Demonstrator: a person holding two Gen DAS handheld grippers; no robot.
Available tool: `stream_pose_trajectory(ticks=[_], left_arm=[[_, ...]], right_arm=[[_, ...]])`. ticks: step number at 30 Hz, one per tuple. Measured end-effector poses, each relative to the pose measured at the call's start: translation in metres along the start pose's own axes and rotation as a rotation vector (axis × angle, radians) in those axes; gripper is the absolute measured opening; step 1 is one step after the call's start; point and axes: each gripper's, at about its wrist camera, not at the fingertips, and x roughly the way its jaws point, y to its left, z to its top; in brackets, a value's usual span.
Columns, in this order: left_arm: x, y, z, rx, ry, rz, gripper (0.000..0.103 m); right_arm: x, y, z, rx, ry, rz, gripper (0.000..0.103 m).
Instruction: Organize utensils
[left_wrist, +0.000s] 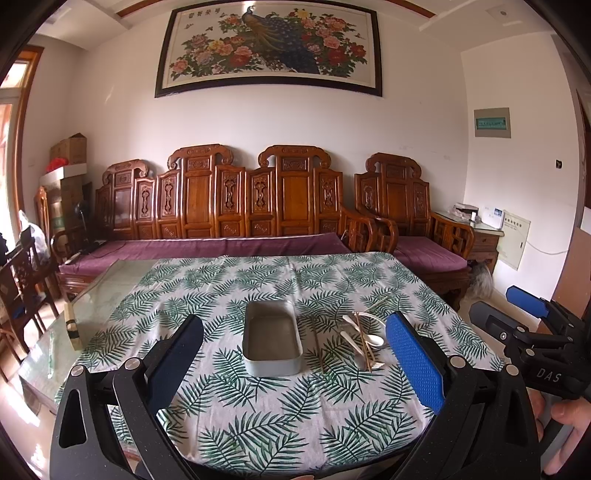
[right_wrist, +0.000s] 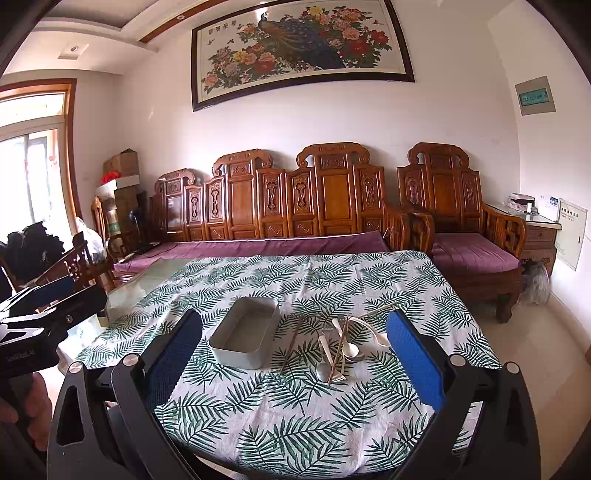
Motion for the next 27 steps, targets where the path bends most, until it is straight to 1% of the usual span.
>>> stream_pose_trajectory(ticks=[5,11,14,20,24,27], left_arm=[[0.006,0.002,-0.003,-0.002,0.015,-0.002,0.096],[0.023,0.003,-0.002,0.009,0.040,-0.005,0.096],[0.033,0.004,-0.004,0.008,0.059,-0.023,0.096],[0.056,0.002,-0.005,0.031,0.087,-0.019,0.096],[0.074,0.001,-0.007,0.041,0.110,-0.020,0.096],[0.092,0.000,-0.007,0.052,0.132,-0.023,0.096]], right_arm=[[-0.001,-0.001,0.005,0.001,0.007,-0.006,0.100],[0.013,-0.001,0.001,-0.010,0.020,-0.014,0.100],[0.026,-0.003,-0.002,-0.025,0.032,-0.031,0.100],[0.052,-0.017,-0.005,-0.033,0.056,-0.056,0.100],[0.071,-0.027,-0.008,-0.034,0.073,-0.057,0.100],[0.086,-0.034,-0.010,-0.050,0.084,-0.075,0.100]])
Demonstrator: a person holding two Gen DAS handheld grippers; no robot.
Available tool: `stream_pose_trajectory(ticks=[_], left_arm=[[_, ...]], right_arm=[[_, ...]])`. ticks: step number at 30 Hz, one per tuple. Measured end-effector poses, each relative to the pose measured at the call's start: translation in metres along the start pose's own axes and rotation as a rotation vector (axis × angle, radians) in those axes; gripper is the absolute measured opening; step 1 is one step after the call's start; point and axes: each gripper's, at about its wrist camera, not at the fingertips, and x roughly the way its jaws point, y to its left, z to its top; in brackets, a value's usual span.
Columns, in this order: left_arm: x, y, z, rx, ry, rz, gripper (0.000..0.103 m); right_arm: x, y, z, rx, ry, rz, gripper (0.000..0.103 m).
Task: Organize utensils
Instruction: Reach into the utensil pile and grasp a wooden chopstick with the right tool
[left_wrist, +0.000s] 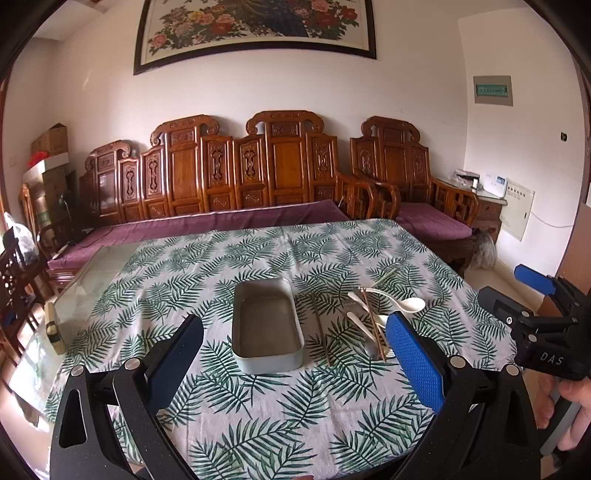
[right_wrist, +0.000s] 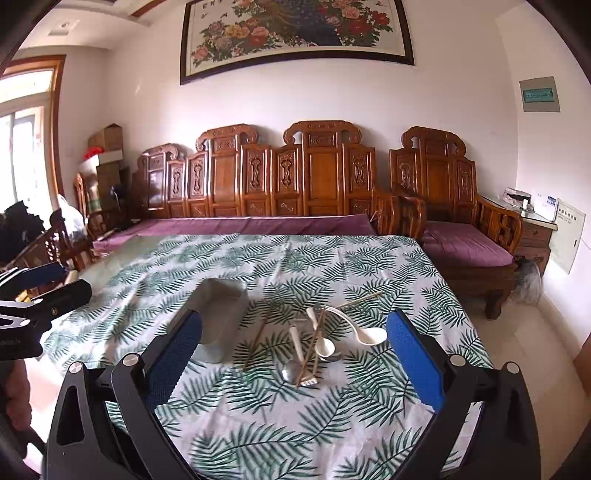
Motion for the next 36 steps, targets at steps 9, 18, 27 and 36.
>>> stream_pose_trajectory(ticks=[9,18,27,36], left_arm=[[0.059,-0.007,0.002,0.025,0.071,-0.043,0.096],[0.108,-0.015,-0.002,0.034,0.135,-0.104,0.096],[0.155,-0.020,-0.015,0.044,0.221,-0.172,0.096],[0.190,-0.023,-0.015,0.070,0.283,-0.202,0.086]], right_arm=[[0.056,-0.032,-0.001,-0.024,0.073,-0.008,0.089],[0.132,-0.049,-0.014,-0.059,0.223,0.040,0.042],[0.221,-0.036,-0.050,-0.065,0.433,0.166,0.017],[0.281,-0.036,-0.065,-0.015,0.544,0.207,0.015]])
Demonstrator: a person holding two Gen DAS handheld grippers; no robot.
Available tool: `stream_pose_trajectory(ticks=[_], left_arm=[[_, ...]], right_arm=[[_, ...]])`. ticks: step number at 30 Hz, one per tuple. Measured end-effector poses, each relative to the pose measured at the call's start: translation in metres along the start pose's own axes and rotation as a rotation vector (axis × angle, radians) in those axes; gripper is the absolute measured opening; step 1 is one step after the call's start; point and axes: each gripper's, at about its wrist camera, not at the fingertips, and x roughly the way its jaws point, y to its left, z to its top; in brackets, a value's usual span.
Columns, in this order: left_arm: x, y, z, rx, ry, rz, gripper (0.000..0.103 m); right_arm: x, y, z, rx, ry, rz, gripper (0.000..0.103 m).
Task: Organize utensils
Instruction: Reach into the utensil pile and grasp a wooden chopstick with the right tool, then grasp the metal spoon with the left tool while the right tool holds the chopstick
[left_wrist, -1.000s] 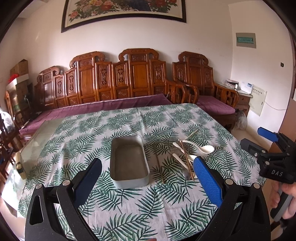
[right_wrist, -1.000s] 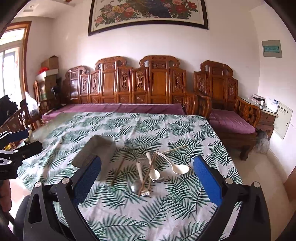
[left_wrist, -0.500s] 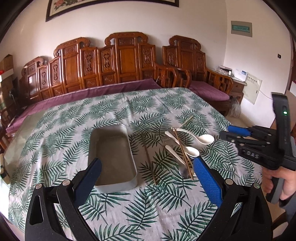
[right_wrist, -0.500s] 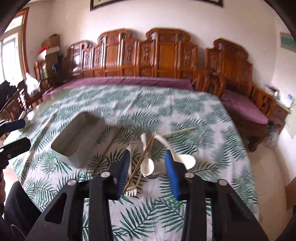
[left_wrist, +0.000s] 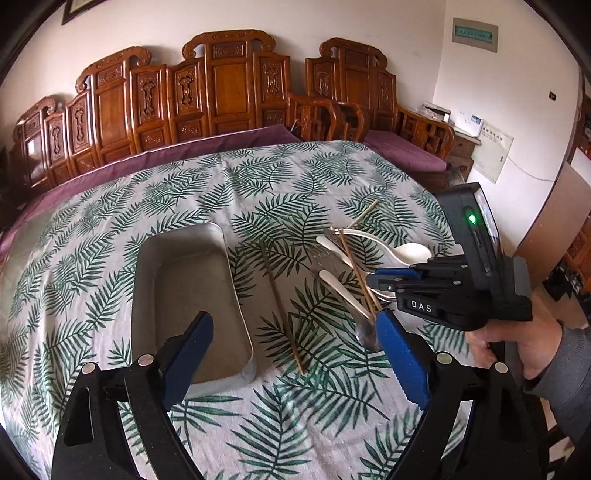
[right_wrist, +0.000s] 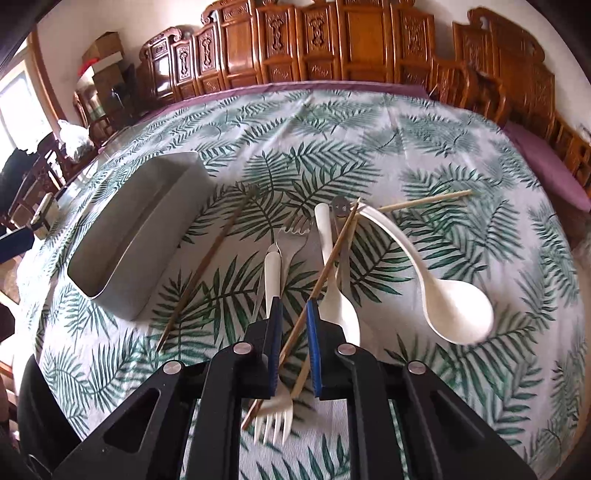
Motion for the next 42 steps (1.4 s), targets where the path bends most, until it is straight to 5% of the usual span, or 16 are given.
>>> stream_pose_trajectory(ticks=[18,36,42], left_arm=[[0.028,0.002,0.010,-0.010,0.033,0.005,0.086],[0.053,-0.034,0.015,0.046,0.101,-0.025,0.077],[0.080,-0.051,0.013,0.009,0.147,-0.054,0.064]], right_arm=[[0.032,-0.001,0.011,-0.045,0.100,-0.105,0.008],[-0.056,-0.035,-0.001,0.027,-0.060,-0.063,0.006],[-0.080,-0.048,-0.023,0.058,-0.078,-0.088,0.006]])
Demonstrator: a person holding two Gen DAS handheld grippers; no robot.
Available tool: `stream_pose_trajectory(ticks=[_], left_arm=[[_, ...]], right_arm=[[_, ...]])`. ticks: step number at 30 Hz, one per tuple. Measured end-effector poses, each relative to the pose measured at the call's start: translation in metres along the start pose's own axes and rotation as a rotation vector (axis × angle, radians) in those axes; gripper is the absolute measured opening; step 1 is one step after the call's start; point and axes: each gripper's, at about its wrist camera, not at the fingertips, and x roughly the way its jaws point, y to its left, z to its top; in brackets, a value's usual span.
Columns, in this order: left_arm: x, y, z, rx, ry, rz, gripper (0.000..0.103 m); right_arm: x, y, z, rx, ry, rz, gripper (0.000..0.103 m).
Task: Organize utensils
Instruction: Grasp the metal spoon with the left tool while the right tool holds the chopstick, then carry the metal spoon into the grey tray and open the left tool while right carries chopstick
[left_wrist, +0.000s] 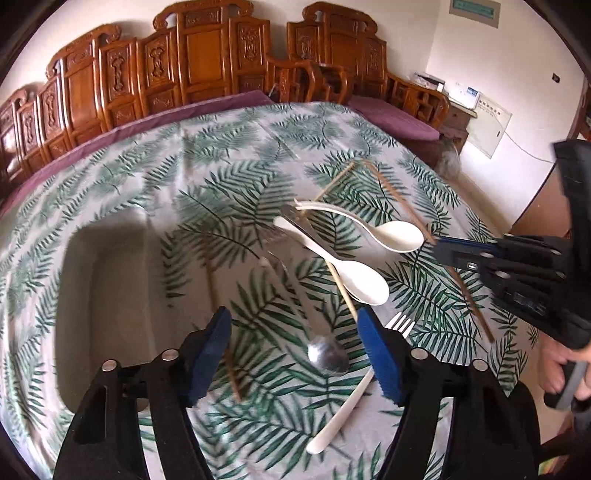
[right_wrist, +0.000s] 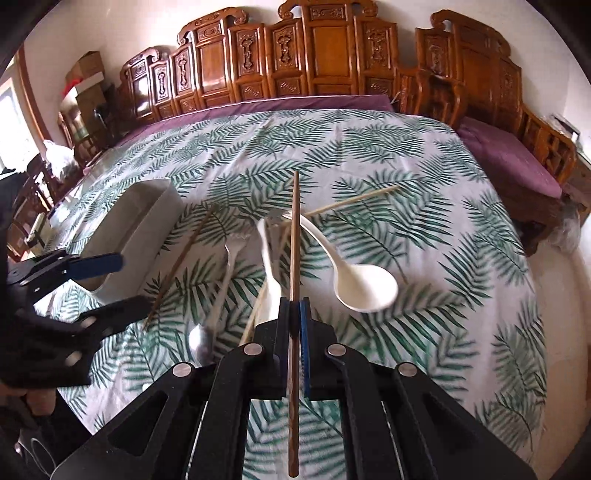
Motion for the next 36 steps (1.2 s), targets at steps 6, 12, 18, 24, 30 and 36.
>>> stream_pose_trajectory(ticks=[6,12,18,24,30,36], left_arm=[[0.032,-0.008,-0.002,-0.042,0.059,0.001,0.054],[0.053,-0.010,-0.006,-0.085,0.107,0.003,0.037],[0.065,-0.008,-0.015,-0.123,0.147,0.001,0.027],[0.061,-0.004,-0.022,-0.142,0.143,0.003,0.016],[0.055,0.006,-0.028,-0.173,0.132,0.003,0.013],[0.048,0.015,-0.032,-0.201,0.131,0.010,0.011]], right_arm=[[-0.011,-0.003,-0.008,-0.007,-0.013,-0.017,0.006],[-0.012,-0.008,-0.009,0.007,-0.013,-0.011,0.006],[-0.012,-0.010,-0.009,0.023,-0.010,0.013,0.006],[-0.010,-0.006,-0.011,0.014,-0.003,0.019,0.006],[-0.009,-0.002,-0.013,0.005,0.001,0.018,0.006],[-0.008,0.001,-0.013,-0.009,0.005,0.013,0.006]])
